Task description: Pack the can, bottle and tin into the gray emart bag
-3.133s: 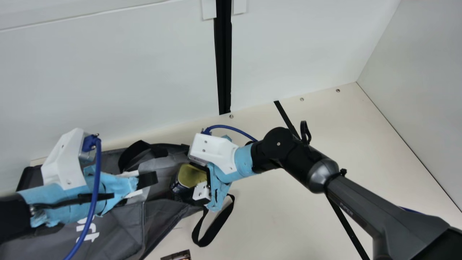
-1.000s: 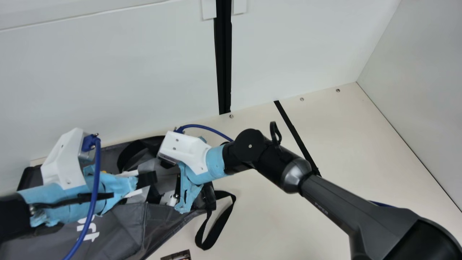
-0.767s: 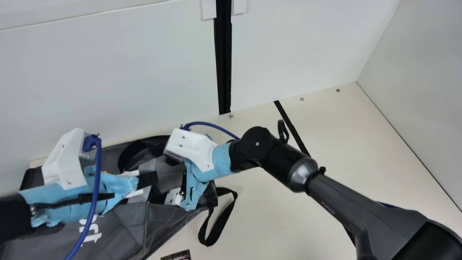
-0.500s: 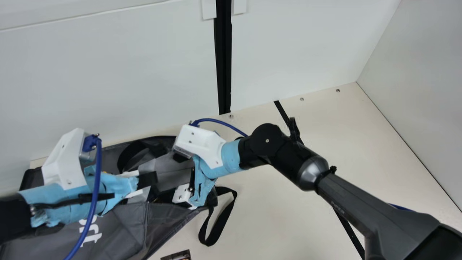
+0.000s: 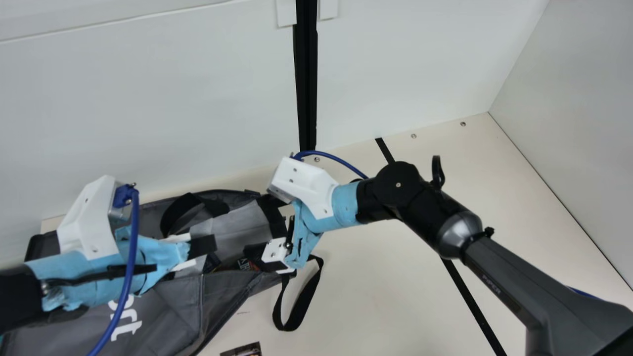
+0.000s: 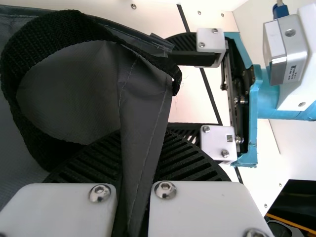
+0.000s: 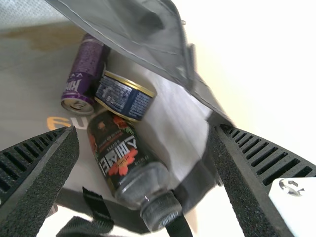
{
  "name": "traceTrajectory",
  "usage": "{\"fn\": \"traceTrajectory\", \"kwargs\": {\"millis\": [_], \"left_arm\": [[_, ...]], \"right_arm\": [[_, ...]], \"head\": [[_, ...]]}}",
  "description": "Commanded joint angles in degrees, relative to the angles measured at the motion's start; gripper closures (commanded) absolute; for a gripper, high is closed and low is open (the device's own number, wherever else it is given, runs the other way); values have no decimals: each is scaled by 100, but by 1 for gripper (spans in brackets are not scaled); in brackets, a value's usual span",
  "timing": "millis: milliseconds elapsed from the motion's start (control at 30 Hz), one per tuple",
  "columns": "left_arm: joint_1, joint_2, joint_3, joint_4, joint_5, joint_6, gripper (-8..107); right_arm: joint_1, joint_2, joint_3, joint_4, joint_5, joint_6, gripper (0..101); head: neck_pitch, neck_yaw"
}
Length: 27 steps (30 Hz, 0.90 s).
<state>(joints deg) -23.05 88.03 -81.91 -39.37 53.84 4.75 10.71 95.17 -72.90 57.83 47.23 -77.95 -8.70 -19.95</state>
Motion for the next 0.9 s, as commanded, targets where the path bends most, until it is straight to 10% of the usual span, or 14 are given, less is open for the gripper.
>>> {"fn": "traceTrajectory", "kwargs": {"millis": [0,867], "left_arm": [[0,0,0,0,0,0,89],[0,0,0,0,0,0,89]], "right_arm": [[-64,-47,56,-3,-15,10,10],[-618,-1005,750,-502,-672,736,10]], "head": [[-130,-5],[-130,-5]]}}
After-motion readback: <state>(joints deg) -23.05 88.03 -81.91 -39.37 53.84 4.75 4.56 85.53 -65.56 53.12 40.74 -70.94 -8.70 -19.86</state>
